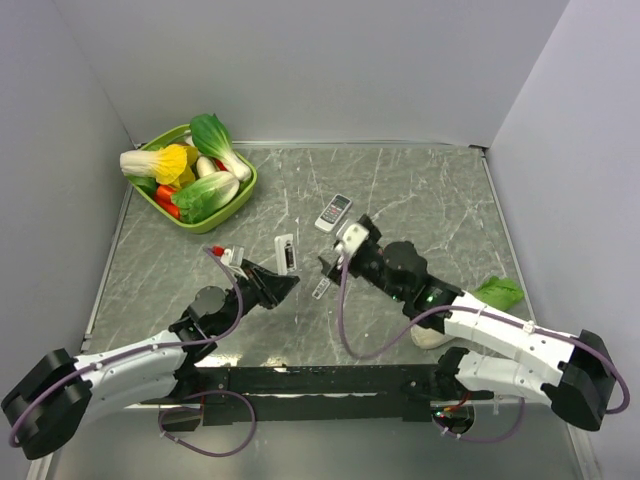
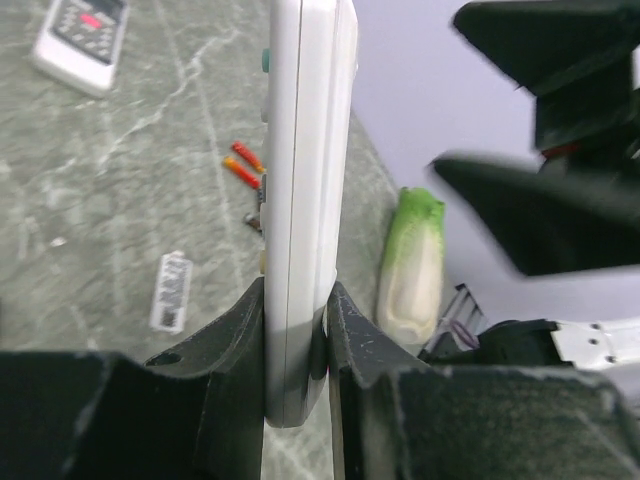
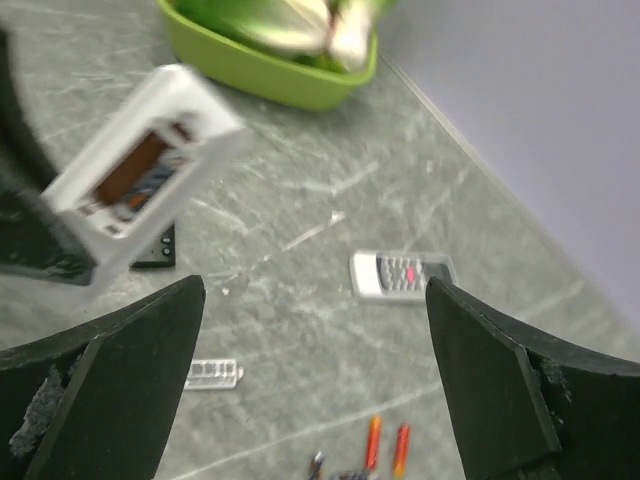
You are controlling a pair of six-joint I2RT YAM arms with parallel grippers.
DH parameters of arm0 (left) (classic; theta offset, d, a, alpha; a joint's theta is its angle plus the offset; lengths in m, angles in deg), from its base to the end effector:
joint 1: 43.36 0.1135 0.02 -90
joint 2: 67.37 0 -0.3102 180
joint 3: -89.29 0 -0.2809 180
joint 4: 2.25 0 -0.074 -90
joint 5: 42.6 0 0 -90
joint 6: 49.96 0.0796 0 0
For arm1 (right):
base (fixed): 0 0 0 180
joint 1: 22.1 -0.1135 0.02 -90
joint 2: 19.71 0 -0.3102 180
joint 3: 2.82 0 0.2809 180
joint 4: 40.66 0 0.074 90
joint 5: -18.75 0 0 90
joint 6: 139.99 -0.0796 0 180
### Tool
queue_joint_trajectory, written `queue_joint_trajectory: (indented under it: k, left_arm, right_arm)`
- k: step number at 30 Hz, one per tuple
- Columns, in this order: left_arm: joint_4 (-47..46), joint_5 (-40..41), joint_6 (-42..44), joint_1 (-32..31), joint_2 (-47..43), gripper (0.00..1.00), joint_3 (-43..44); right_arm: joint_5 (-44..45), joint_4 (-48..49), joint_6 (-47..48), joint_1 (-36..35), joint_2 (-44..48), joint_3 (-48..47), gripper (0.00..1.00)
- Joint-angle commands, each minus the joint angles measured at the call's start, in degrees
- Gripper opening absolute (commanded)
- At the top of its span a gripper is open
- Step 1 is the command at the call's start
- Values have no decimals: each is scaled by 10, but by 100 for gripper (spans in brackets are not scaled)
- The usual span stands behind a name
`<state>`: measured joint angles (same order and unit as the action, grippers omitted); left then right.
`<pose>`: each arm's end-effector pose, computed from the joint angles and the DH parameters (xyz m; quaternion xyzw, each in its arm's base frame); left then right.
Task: Load the batteries into the remote control
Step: Pick up the battery from the center of the board.
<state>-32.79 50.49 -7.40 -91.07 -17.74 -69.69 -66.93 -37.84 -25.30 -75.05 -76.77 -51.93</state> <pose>0.1506 -0.1592 0.2205 -0.0177 0.6949 -0.5178 0.4987 0.1749 0.2217 0.3213 -0.4425 0.5906 0.1376 0.6607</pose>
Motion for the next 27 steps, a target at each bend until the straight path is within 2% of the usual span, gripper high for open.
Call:
queue_joint_trajectory:
  k: [1, 5, 8, 11, 13, 16, 20, 23, 27]
  left_arm:
    - [-84, -26, 4, 29, 18, 1, -22]
    - [-93, -41, 5, 43, 28, 1, -28]
    - [-94, -45, 8, 45, 35, 1, -30]
    - [-99, -51, 6, 47, 42, 1, -31]
    - [-100, -55, 7, 49, 45, 1, -30]
    - [-98, -59, 7, 51, 47, 1, -29]
    - [-102, -67, 7, 53, 50, 1, -27]
    - [-105, -73, 7, 53, 52, 1, -27]
    - [-104, -78, 10, 53, 50, 1, -28]
  right_arm:
    - [5, -136, -200, 57, 3, -66, 100]
    - [31, -259, -299, 113, -38, -122, 100]
    - [7, -333, -343, 147, -73, -140, 100]
    - [-40, -358, -390, 205, -97, -128, 99]
    - [-101, -355, -421, 251, -106, -117, 99]
    - [-111, -350, -457, 285, -120, -102, 99]
    - [-110, -393, -470, 299, -156, -127, 95]
    - [-67, -402, -482, 307, -174, -121, 88]
    - [-58, -405, -497, 336, -197, -106, 74]
